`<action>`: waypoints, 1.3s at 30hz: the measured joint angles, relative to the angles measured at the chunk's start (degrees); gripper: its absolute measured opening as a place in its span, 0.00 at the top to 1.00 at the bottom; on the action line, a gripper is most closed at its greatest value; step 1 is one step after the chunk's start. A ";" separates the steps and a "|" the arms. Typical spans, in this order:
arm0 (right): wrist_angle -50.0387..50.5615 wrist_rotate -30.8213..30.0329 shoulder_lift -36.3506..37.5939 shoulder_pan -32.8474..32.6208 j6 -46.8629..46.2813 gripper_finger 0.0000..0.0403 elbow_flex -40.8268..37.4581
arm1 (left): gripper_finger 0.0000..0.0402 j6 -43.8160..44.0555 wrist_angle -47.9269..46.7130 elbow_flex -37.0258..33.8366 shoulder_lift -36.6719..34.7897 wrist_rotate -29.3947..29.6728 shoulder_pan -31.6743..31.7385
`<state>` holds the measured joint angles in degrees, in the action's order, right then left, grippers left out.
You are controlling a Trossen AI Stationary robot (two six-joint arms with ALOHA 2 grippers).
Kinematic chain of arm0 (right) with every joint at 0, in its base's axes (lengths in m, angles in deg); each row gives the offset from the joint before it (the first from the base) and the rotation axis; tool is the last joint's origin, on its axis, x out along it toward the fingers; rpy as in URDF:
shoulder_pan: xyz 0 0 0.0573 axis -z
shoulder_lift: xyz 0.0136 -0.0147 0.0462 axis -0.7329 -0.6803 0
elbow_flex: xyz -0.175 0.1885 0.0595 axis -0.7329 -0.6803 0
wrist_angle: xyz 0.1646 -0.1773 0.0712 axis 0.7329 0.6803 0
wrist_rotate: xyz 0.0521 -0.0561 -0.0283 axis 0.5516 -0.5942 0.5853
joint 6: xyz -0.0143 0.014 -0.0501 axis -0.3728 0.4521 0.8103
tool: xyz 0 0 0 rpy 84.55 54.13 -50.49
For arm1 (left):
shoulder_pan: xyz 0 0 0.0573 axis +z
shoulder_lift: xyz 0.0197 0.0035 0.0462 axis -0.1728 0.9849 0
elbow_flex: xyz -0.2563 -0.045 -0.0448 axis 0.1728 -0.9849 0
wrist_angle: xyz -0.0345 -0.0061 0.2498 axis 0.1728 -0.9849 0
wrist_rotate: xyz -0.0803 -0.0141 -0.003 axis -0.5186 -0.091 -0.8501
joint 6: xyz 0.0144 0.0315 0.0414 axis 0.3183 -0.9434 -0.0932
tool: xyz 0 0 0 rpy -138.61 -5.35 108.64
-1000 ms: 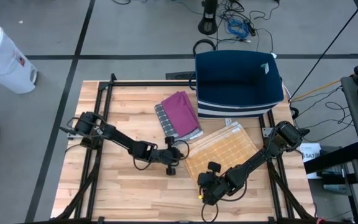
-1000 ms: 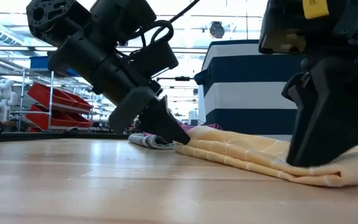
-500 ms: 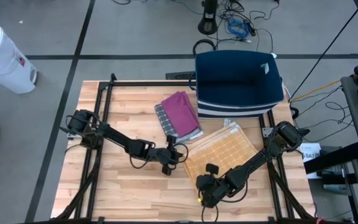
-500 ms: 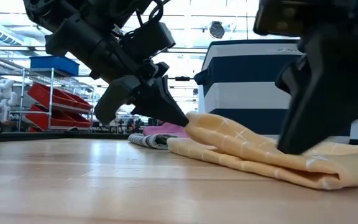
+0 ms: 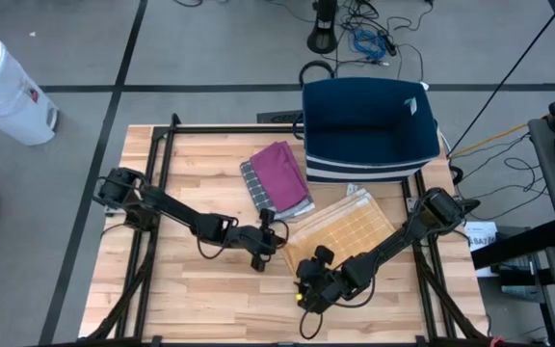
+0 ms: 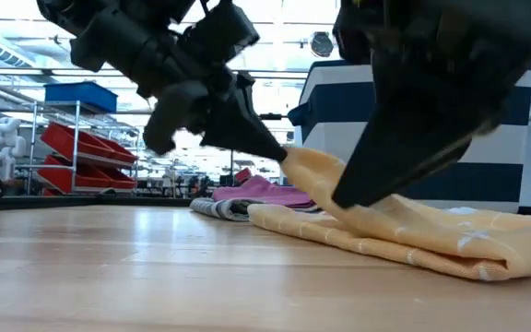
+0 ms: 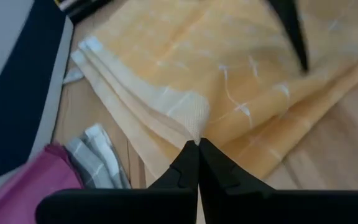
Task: Fold towel
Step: Fold the orange checkered towel
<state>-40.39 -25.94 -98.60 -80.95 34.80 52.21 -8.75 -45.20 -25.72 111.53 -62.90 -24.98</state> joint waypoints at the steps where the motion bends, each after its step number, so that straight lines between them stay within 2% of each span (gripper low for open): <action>1: 0.11 -0.18 -0.34 0.11 -0.12 0.50 0.00 | 1.00 0.01 0.10 0.00 -0.57 -0.48 0.00; 6: 2.38 -1.25 -1.75 0.44 -0.40 0.56 0.00 | 1.00 0.01 -0.11 0.06 -2.36 -5.41 0.00; 11: 9.64 -6.61 -1.73 -0.40 -3.19 0.63 0.86 | 1.00 0.03 -1.63 0.04 -2.50 -8.25 0.00; 15: 9.96 -5.25 -1.71 -0.38 -2.72 0.69 1.18 | 1.00 -0.05 -1.92 0.04 -2.50 -8.38 0.03; 20: 8.18 -2.13 -1.71 -0.35 -0.41 0.75 1.18 | 1.00 -2.85 -3.49 0.04 -2.50 -4.04 1.09; 30: 7.77 2.23 -1.71 -0.94 1.32 0.98 1.18 | 1.00 -17.89 -8.05 0.02 -2.50 -4.28 1.87; 34: 6.89 2.76 -1.71 -1.08 1.50 0.99 1.18 | 1.00 -18.30 -11.76 0.02 -2.50 -2.68 1.66; 39: 1.82 2.36 -1.71 -1.73 5.85 0.96 1.14 | 0.97 -14.42 -14.34 0.00 -2.50 6.57 2.37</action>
<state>-38.57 -23.58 -100.31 -82.68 40.65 53.35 -23.17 -59.54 -25.72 109.04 -56.33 -22.61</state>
